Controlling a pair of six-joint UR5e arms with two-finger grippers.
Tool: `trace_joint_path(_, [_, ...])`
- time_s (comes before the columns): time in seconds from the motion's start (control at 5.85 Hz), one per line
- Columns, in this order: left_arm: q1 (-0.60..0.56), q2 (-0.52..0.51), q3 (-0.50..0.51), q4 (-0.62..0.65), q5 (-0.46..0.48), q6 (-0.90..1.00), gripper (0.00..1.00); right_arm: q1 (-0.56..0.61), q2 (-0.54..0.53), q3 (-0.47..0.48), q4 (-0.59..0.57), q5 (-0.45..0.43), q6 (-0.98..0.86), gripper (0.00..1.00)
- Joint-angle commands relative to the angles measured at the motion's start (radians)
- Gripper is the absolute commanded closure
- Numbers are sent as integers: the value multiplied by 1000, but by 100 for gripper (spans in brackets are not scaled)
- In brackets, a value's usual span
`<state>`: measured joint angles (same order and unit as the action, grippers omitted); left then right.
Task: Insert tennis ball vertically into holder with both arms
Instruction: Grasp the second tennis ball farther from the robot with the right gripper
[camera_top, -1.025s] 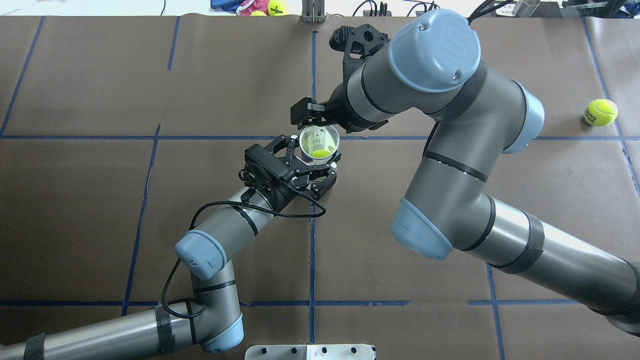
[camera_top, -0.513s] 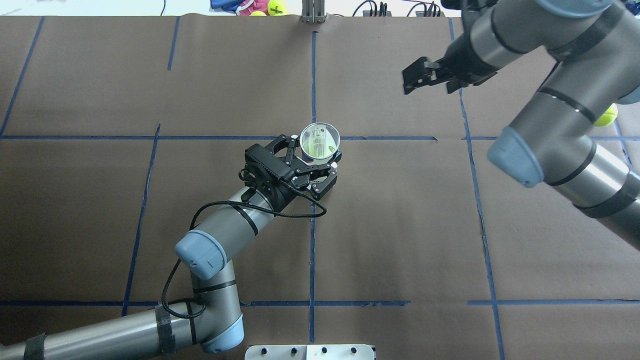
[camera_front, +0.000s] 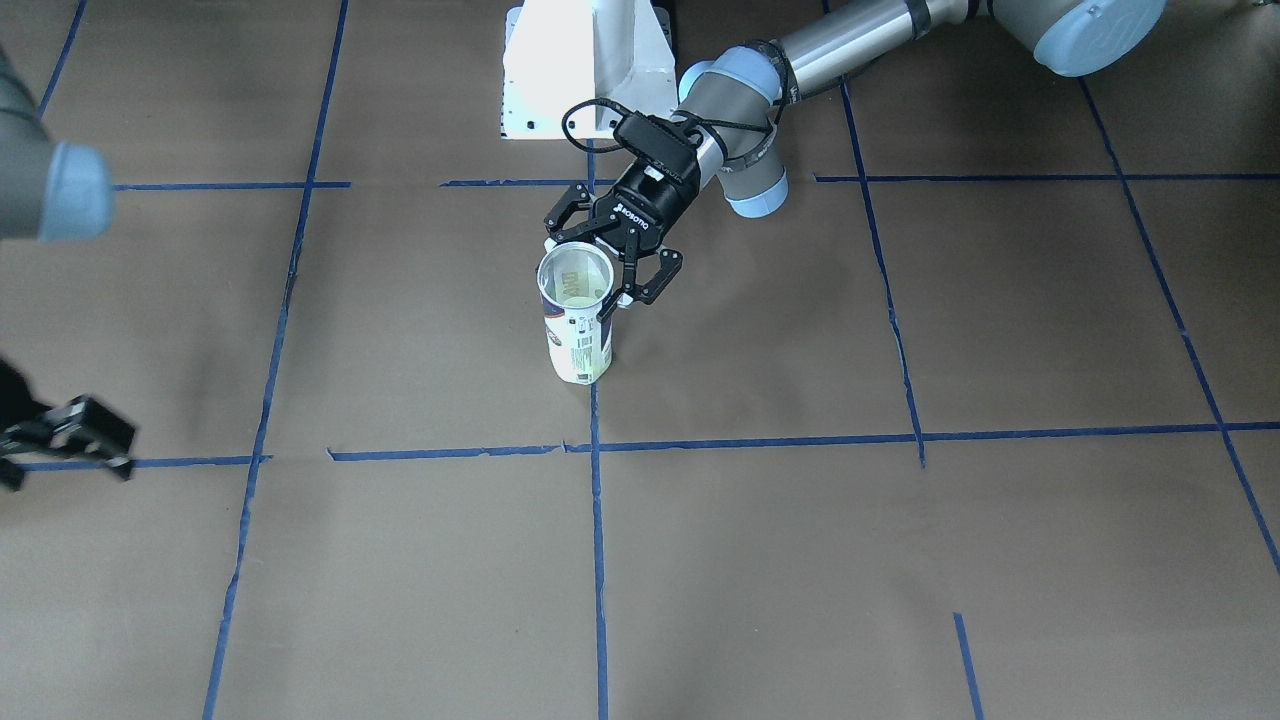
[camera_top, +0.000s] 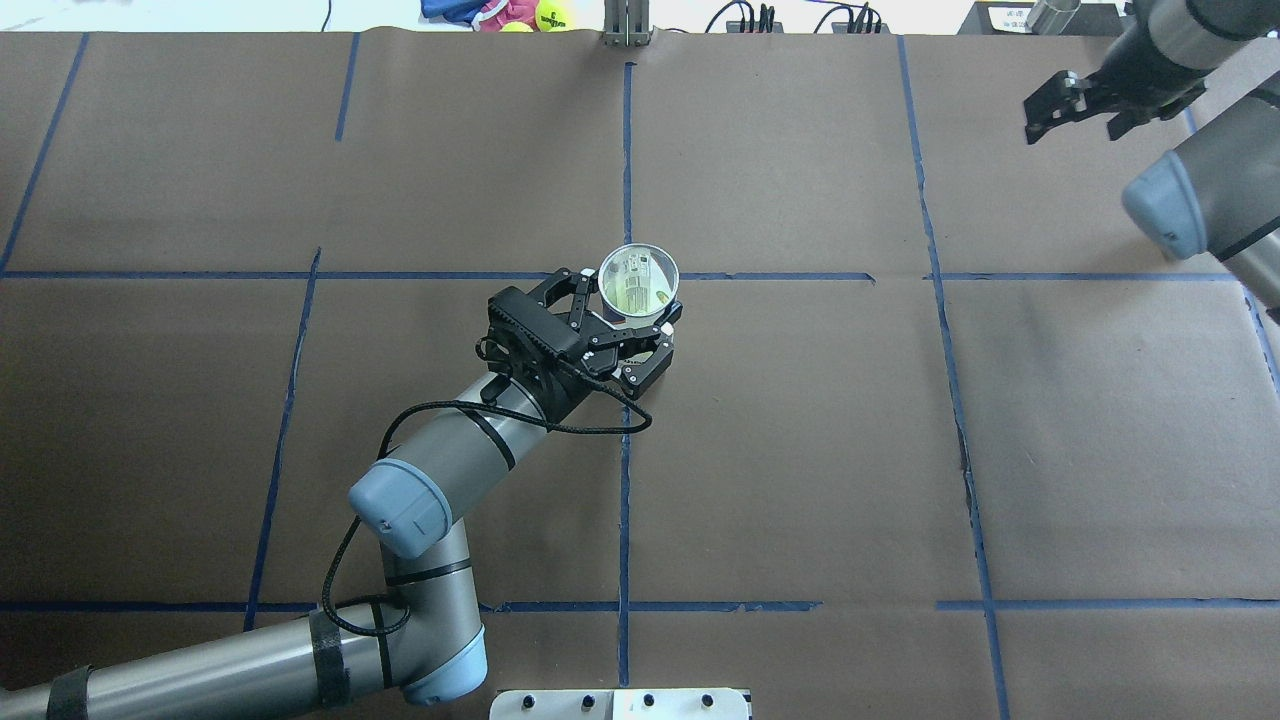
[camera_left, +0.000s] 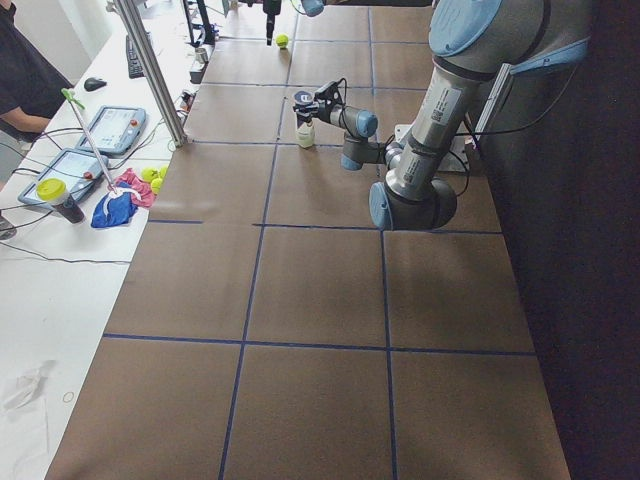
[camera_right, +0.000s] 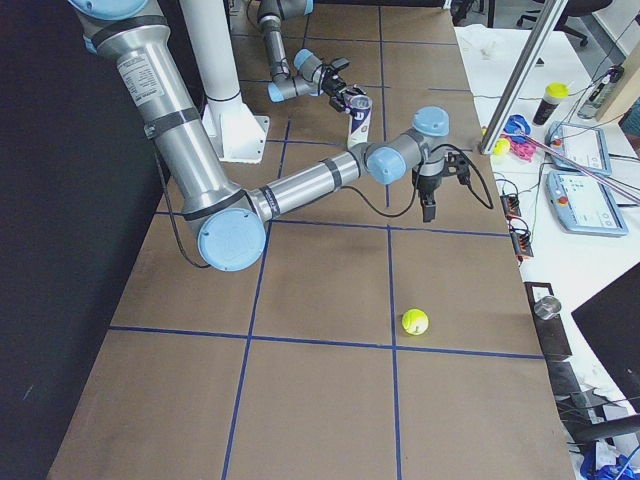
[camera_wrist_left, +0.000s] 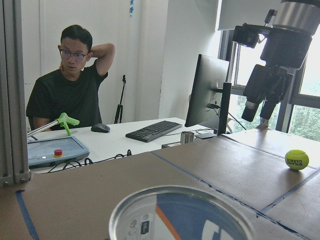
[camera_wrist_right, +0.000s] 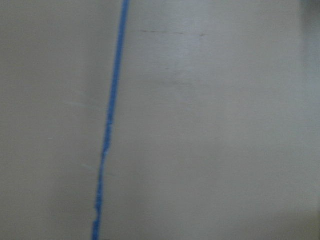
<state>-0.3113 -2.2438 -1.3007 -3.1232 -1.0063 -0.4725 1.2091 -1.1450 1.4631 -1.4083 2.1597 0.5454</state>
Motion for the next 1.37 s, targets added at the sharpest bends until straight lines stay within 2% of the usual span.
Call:
trace_joint_path(0.0, [0,1,0,0,0,0,17,101,-7,-197,8,-4,-120,1])
trace_joint_path(0.17, [0,3,-2,0,0,0,17,105,-60,-219,43,-6,-209,1])
trace_joint_path(0.51, [-2,6,-2,0,0,0,17,104,-88,-309,145,-12,-287,2])
trace_joint_path(0.85, [0,6,-2,0,0,0,17,95,-88,-337,166,-15,-315,1])
trace_joint_path(1.2, [0,7,-2,0,0,0,17,61,-94,-342,181,-56,-318,1])
